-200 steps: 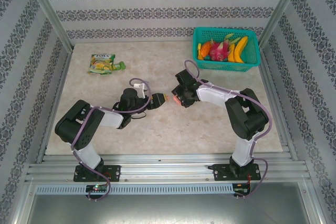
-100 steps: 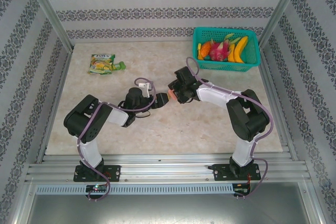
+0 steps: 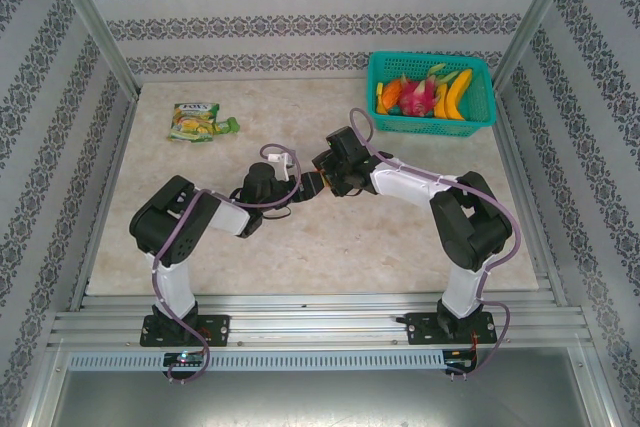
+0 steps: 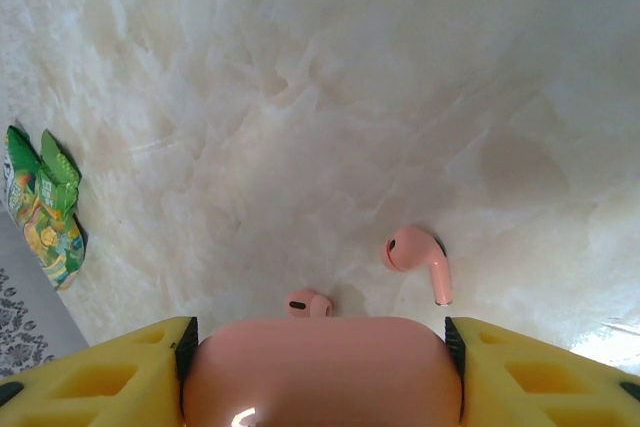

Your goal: Insert wireless bluetooth earbuds into charging case

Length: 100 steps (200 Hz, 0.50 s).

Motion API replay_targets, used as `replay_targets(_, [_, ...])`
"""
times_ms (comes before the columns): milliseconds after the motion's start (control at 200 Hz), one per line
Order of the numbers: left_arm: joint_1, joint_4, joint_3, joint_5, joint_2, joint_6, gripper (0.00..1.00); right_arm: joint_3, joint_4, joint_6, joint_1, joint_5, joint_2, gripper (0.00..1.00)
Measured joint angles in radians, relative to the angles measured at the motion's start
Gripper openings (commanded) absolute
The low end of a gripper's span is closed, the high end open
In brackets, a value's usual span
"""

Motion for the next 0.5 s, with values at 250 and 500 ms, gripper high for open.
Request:
replay_targets(250, [0.000,0.003,0.011,0.000,0.021,-0.003,0.56,0.000,0.006,0.001,0.000,0.000,0.000,0.54])
replay_targets(500, [0.000,0.003,0.027,-0.001,0.032,-0.003,0.50,0.000,0.013,0.005,0.000,-0.003,0.000,0.54])
